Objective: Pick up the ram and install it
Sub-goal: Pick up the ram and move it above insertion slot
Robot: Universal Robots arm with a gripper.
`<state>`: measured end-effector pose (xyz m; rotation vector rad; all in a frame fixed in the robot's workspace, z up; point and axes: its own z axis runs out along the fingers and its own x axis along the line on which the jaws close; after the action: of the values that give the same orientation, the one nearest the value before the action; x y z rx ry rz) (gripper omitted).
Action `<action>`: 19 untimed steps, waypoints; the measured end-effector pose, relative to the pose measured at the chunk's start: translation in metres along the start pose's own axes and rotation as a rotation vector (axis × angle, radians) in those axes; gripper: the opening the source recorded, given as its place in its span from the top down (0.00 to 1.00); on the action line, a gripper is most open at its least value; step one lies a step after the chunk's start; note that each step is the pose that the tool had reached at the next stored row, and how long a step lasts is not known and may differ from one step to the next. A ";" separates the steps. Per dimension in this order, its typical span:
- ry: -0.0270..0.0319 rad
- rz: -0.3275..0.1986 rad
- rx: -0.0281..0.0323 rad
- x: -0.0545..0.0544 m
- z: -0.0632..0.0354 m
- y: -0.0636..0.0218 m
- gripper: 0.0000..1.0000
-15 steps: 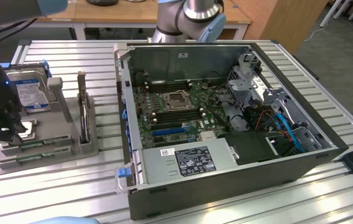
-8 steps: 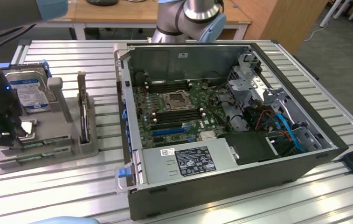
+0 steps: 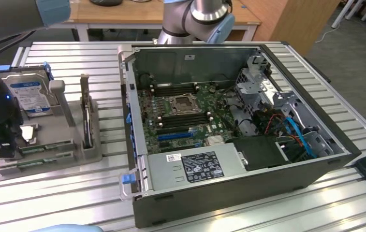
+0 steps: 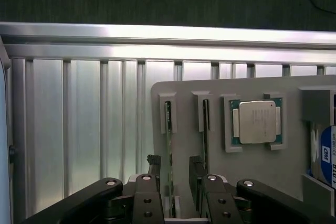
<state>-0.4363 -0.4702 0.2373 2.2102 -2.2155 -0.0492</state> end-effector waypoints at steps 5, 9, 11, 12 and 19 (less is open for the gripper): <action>0.0010 -0.003 -0.0001 0.002 0.0035 -0.0037 0.65; 0.0018 -0.005 -0.0001 0.003 0.0067 -0.0061 0.65; 0.0020 -0.007 -0.0002 0.004 0.0081 -0.0074 0.65; 0.0021 -0.009 -0.0003 0.004 0.0088 -0.0079 0.65; 0.0027 -0.031 -0.0004 0.004 0.0150 -0.0105 0.65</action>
<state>-0.4263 -0.4739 0.2220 2.2433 -2.1796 -0.0468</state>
